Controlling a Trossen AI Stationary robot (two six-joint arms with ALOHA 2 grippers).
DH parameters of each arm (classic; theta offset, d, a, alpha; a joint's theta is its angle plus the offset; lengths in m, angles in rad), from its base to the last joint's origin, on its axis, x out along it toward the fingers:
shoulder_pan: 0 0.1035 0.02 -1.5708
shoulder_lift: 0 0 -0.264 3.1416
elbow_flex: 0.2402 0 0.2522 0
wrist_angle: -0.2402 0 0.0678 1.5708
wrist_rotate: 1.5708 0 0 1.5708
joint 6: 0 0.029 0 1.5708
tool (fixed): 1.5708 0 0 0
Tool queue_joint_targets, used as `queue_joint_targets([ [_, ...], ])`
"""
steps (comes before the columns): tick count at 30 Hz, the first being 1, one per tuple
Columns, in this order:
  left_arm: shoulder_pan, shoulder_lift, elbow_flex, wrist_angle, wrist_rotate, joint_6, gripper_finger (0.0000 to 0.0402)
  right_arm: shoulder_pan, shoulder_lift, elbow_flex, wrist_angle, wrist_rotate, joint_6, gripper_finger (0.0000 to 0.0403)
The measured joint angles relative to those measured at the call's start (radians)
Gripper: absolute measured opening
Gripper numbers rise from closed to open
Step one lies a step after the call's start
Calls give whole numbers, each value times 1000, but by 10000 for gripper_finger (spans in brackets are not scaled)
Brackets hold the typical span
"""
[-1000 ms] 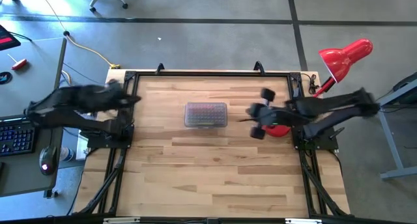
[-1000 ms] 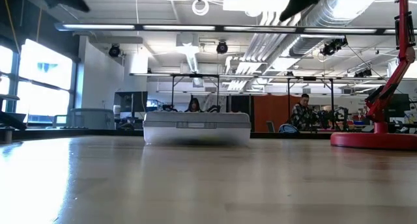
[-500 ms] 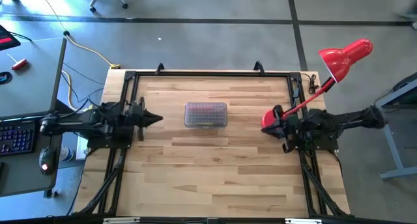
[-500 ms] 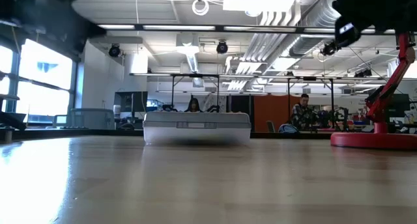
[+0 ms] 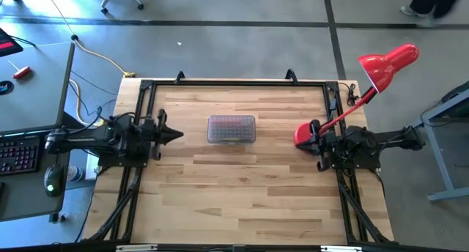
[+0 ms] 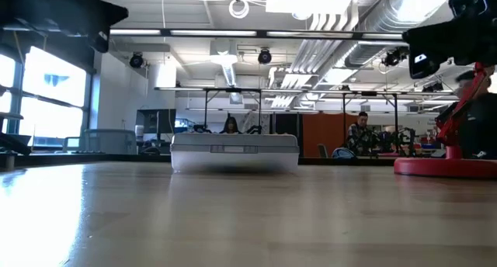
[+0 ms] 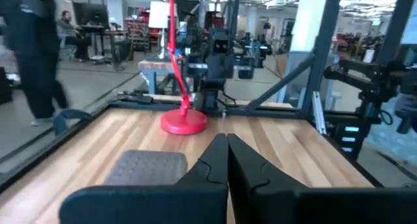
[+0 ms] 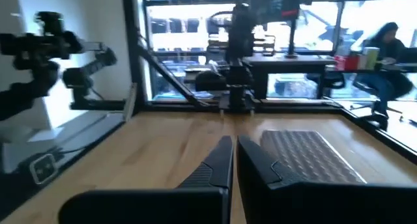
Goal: Pick & place school supplies into a supply box
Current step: Return to Home Position
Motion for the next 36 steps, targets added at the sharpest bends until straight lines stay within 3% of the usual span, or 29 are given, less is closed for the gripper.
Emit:
queue_joint_targets([
  [6, 0, 2, -144, 208, 31, -11, 20, 0, 6, 2, -69, 154, 87, 0],
  [11, 0, 2, -209, 278, 59, -9, 27, 0, 4, 2, -67, 171, 77, 0],
  [16, 0, 2, -218, 186, 99, -12, 32, 0, 4, 2, -69, 170, 63, 0],
  [22, 0, 6, -219, 18, -19, -35, 27, 0, 4, 2, -70, 169, 62, 0],
  [36, 0, 29, -215, 13, -21, -33, 55, 0, 5, 2, -71, 167, 62, 0],
])
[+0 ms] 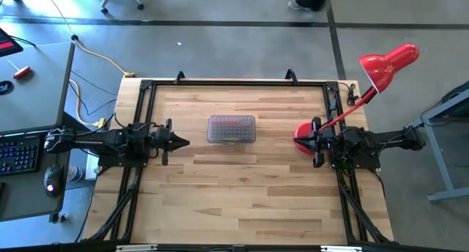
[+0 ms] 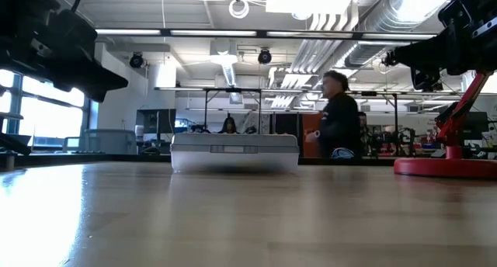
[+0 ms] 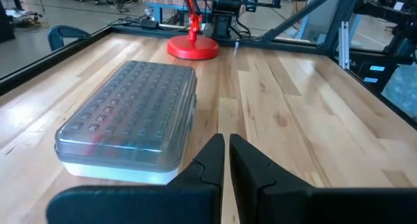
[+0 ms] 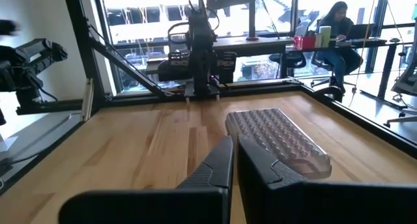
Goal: Pick & place school supplies into a supply box
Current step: Return to Home Position
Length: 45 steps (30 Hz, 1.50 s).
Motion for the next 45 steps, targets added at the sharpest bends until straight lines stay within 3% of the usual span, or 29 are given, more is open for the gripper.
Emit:
queue_joint_targets([
  [10, -20, -28, 0, -4, 1, 0, 53, 0, 0, 0, 0, 0, 0, 0],
  [18, -20, -199, 0, -5, -3, 0, 50, 0, 0, 0, 5, 1, 0, 0],
  [45, -33, -194, 1, -3, -3, 0, 49, 0, 0, -2, 14, 1, 0, 0],
])
